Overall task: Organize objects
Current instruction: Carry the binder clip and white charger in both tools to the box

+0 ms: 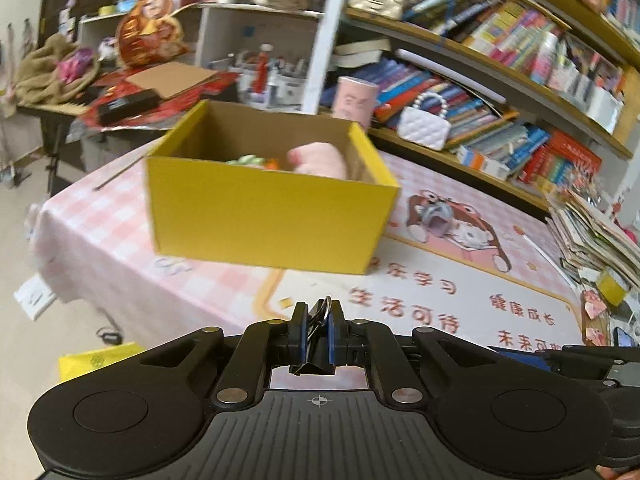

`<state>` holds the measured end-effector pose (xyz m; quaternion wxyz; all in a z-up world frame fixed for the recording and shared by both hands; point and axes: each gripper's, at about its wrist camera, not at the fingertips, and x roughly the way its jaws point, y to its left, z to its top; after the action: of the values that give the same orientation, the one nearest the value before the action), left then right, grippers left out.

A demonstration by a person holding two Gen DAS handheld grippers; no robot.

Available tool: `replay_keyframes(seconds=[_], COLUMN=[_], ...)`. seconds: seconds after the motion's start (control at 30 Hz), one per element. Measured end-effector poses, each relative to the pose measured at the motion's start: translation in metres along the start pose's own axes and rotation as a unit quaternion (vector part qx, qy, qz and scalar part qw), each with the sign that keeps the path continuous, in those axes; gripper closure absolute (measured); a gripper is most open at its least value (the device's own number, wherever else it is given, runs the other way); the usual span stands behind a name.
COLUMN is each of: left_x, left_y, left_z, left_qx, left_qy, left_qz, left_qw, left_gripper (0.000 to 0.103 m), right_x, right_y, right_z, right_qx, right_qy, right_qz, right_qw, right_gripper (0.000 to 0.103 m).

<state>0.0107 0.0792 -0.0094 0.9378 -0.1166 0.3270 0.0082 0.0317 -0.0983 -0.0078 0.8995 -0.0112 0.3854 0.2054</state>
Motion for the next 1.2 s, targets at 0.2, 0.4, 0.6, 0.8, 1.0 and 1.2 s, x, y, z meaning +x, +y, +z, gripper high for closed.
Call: replay_keyframes(seconds=[0.2, 0.4, 0.6, 0.8, 1.0, 1.2], left_x=[-0.023, -0.043, -0.056, -0.065, -0.057, -0.043], left_y=[0.036, 0.059, 0.076, 0.085, 0.088, 0.081], left_z=[-0.007, -0.009, -0.008, 0.003, 0.022, 0.047], left_qx=[-0.017, -0.014, -0.008, 0.006, -0.011, -0.017], left_qy=[-0.004, -0.023, -0.036, -0.047, -0.065, -0.084], left_qz=[0.007, 0.01, 0.008, 0.005, -0.001, -0.002], left_qw=[0.9998, 0.9996, 0.9993, 0.9989, 0.9978, 0.9963], left_gripper=[0.095, 0.095, 0.095, 0.095, 0.095, 0.095], right_x=[0.0, -0.003, -0.005, -0.007, 0.001, 0.016], right_y=[0.041, 0.07, 0.087, 0.095, 0.092, 0.078], right_z=[-0.007, -0.012, -0.013, -0.009, 0.006, 0.04], right_qx=[-0.01, -0.014, -0.003, 0.017, 0.009, 0.016], right_qy=[0.003, -0.005, -0.01, -0.018, -0.022, -0.047], right_qz=[0.009, 0.013, 0.01, 0.009, 0.003, 0.018], right_qw=[1.0, 1.0, 1.0, 1.0, 1.0, 0.999], right_gripper=[0.078, 0.078, 0.078, 0.078, 0.078, 0.078])
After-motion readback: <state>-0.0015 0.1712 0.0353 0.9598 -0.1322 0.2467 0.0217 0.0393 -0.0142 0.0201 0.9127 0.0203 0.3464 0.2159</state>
